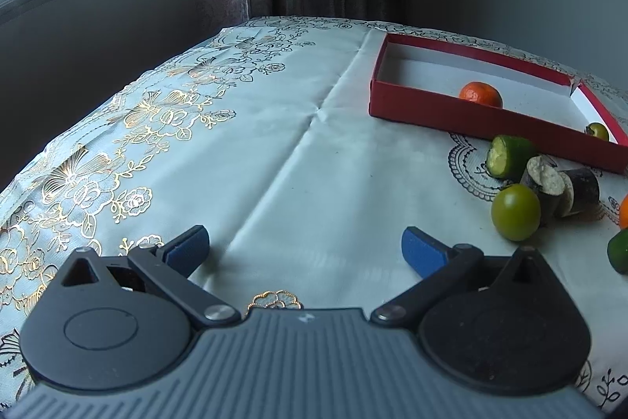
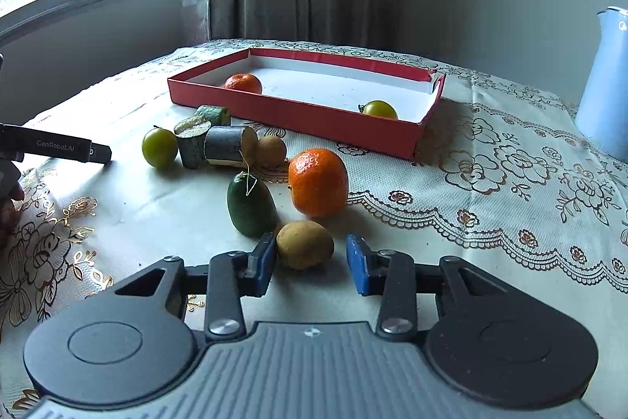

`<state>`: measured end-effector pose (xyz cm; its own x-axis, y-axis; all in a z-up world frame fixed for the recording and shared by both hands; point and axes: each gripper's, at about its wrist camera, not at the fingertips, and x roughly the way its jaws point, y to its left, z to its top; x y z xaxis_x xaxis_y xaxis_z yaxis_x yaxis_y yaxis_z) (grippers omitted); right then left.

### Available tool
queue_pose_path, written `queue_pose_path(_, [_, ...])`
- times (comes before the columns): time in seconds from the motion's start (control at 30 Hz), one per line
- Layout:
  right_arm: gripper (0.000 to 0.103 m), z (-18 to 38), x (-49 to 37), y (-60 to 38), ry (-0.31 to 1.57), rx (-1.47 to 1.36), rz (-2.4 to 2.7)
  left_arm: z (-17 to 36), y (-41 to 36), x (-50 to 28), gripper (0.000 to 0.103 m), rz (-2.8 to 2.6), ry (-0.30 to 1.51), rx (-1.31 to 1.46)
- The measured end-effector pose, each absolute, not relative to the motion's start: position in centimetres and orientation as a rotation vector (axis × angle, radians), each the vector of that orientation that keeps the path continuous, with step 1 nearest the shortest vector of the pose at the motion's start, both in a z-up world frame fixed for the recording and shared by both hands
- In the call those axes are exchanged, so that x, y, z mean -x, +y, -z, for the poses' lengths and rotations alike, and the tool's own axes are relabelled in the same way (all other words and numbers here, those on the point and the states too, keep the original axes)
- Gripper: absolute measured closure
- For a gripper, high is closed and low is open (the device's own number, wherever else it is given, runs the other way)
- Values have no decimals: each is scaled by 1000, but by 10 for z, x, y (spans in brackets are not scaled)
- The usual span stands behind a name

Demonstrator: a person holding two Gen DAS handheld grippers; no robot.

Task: Organize fruits
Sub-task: 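Grasp the brown kiwi with the right gripper, then carry the kiwi into the red box and open the right gripper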

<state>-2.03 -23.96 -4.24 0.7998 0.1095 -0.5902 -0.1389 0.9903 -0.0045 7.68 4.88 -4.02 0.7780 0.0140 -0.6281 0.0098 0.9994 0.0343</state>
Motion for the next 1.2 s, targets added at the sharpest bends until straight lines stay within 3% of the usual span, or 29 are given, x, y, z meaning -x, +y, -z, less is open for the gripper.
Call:
queue_pose_path(0.1, [65,42,20,-239,630,50,-132,40,49,-77,0,-9,679,-34])
queue_pose_path(0.2, [51,43,19,-238,632,61,-92,40,50,-76,0,-19,678,-29])
queue_pose_path(0.3, [51,43,19,-240,634,52,-96,40,51,-76,0,-28,678,-28])
queue_pose_path(0.47, [74,42,20,-238,629,47,-146,40,50,-76,0,-28,683,-28])
queue_pose_path(0.83, [74,38,23,-242,621,15,-155,41,51,-76,0,-31,683,-27])
queue_pose_path(1.2, [74,-35,-22,-260,477,-7,-138,41,51,-77,0,-30,683,-27])
